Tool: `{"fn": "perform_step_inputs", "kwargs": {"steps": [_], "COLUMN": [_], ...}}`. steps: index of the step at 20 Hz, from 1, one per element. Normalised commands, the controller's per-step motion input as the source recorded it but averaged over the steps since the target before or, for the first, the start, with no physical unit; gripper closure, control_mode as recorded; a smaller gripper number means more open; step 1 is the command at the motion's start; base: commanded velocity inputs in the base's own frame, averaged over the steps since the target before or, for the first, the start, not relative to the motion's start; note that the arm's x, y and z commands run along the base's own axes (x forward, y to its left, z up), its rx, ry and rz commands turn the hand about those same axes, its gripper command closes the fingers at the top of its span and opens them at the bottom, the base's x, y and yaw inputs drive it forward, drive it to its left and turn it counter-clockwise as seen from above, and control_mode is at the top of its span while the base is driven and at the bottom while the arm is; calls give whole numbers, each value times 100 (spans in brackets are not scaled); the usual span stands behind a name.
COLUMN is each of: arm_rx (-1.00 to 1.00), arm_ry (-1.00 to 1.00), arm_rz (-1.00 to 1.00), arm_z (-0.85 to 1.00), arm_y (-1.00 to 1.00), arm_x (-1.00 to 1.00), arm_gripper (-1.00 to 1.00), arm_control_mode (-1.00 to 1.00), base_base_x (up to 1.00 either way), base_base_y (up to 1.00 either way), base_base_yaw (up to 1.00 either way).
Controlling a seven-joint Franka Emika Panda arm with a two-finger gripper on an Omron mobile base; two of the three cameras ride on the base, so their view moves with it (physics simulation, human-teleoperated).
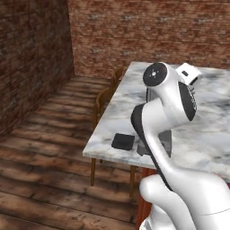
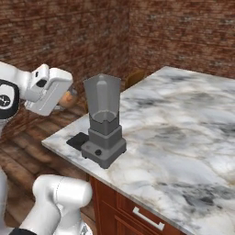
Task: Grab the lemon and onion from the fridge, place them in the blender, close the lid, and turn on the blender to create a marinade.
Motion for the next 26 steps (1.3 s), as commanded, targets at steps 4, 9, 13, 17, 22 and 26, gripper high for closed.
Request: {"fn": "perform_step_inputs", "kwargs": {"steps": [4, 9, 13, 17, 22, 26], "arm_rx": [2, 9, 8, 4, 3, 6], "arm_ry": [0, 0, 4, 1, 0, 0], "arm_rz": [-19, -13, -8, -1, 0, 0], "arm_z": [51, 47, 34, 12, 0, -13], "arm_y": [0, -7, -3, -3, -17, -37], "arm_x": [42, 49, 61, 55, 50, 46], "arm_gripper": [100, 100, 100, 100, 100, 100], "arm_control_mode": [-100, -100, -100, -100, -100, -100], "base_base_x": [0, 0, 0, 0, 0, 0], "base_base_y": [0, 0, 0, 0, 0, 0], "base_base_yaw": [0, 0, 0, 0, 0, 0]}}
